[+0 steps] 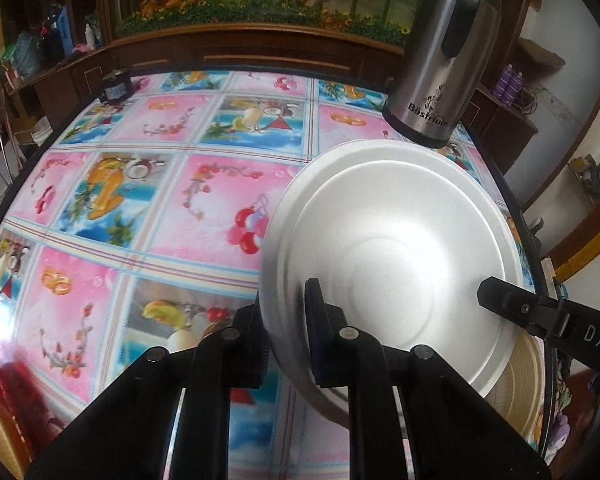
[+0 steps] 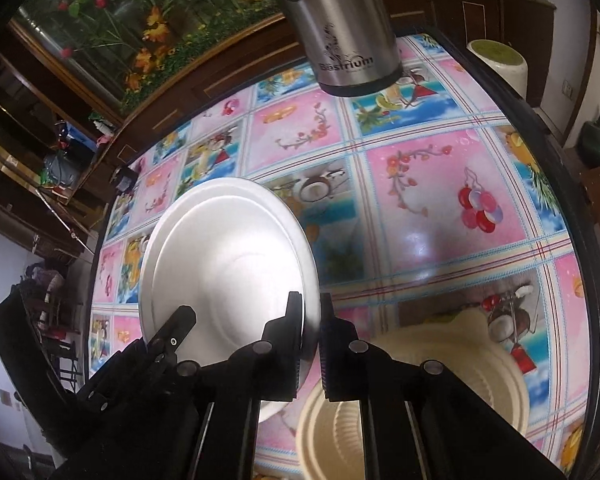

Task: Organize plates and bowls
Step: 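Close the right tool on the white foam bowl rim and lift it, then carry the white foam bowl with the right tool to the plate stack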

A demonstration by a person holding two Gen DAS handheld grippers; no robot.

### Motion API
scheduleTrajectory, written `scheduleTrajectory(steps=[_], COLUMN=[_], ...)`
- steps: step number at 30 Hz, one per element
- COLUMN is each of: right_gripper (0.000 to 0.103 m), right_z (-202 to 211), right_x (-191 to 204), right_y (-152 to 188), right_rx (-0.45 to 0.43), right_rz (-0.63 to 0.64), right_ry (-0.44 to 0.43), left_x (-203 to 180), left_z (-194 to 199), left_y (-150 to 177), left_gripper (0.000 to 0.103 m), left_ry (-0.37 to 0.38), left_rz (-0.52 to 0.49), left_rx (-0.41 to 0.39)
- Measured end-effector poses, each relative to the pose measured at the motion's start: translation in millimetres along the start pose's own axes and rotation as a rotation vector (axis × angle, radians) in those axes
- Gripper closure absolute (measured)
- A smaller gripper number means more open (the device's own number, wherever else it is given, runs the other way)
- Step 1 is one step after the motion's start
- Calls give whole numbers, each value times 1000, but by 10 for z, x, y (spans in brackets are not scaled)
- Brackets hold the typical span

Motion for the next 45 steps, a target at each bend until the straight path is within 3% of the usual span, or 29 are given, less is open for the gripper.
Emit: scheduleTrajectory(steps=[14,26,37,45], right_gripper=[95,95,95,95], right_z=[558,719,766,884], right_x=[224,109,25,243], right_y=[929,1620,2080,2227], right_rx=[-59,-58,-37,-46], right_rz=[84,85,73,117], right_ry=[-34,-49,-82,-134], left_x=[252,310,424,684], left_z=[702,937,1068,1338], left_y=[681,1237,1595,1657], left_gripper=[90,90,90,90], left_ry=[3,8,18,-4], left_rz=[4,-22,-28,4], left_rx=[-61,-55,-43,-94])
Point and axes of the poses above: each gripper's, at about its wrist camera, not at the fingertips, and z roughly against the way its jaws point, x to its left, y to its underside, the point moved 1 cm from there along -z, roughly the way its jaws point, and after that the axes turned 14 degrees about -z, right-handed, at the moved point
